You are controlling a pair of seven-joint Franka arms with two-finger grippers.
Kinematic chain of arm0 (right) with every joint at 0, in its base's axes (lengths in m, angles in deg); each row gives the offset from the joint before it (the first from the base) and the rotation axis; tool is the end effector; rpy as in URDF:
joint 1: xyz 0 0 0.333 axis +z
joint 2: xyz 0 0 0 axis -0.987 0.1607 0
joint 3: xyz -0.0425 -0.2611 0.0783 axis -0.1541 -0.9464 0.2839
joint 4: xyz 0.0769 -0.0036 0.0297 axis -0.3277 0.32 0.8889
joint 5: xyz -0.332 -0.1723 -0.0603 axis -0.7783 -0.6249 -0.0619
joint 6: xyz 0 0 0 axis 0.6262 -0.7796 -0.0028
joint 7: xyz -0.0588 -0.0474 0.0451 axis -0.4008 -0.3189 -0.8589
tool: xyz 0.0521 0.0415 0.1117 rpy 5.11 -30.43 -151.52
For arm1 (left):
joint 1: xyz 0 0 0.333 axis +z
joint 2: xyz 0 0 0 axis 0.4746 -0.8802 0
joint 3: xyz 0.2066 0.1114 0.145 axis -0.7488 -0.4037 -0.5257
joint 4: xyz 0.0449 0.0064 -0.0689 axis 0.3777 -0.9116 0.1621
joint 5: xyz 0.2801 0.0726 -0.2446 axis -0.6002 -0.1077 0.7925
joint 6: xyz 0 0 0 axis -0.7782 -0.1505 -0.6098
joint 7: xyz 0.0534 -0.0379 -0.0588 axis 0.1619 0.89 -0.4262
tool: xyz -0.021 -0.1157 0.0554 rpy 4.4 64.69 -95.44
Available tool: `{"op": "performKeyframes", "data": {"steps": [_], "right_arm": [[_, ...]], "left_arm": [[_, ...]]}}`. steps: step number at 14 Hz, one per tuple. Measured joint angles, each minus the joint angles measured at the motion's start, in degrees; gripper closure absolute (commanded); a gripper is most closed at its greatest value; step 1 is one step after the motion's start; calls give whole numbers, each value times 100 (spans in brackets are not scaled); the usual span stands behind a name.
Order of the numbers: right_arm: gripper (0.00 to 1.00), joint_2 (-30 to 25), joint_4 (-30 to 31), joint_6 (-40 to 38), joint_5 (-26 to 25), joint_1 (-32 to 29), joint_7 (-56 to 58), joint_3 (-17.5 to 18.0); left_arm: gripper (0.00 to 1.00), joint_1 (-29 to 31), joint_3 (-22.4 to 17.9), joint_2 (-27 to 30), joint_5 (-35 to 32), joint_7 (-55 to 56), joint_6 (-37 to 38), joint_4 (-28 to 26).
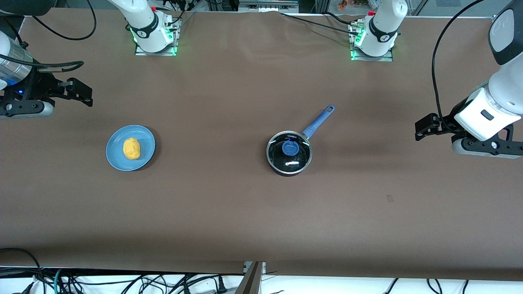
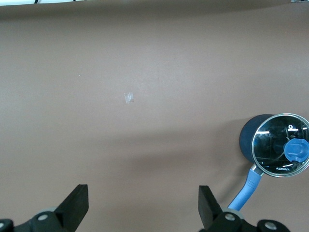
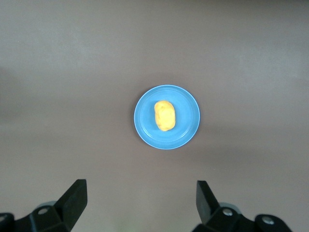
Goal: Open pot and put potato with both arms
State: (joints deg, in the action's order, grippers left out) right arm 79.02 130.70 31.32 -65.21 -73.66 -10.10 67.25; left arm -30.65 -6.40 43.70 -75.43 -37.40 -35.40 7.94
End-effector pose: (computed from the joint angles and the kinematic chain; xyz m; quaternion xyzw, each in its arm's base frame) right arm 0.5564 0.0567 0.5466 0.9984 0.0449 -0.0263 0.0235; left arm 0.6087 -0.0678 0.5191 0.9994 -0.0336 0.0090 0.0088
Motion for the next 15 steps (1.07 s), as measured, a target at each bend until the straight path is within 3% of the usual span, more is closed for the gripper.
{"op": "performKeyframes", "data": {"steps": [15], "right_arm": [[0,2,0,0,0,-2,0,0]], "left_arm": [[0,-13,3,-86,-19,-3,0,-12]]}}
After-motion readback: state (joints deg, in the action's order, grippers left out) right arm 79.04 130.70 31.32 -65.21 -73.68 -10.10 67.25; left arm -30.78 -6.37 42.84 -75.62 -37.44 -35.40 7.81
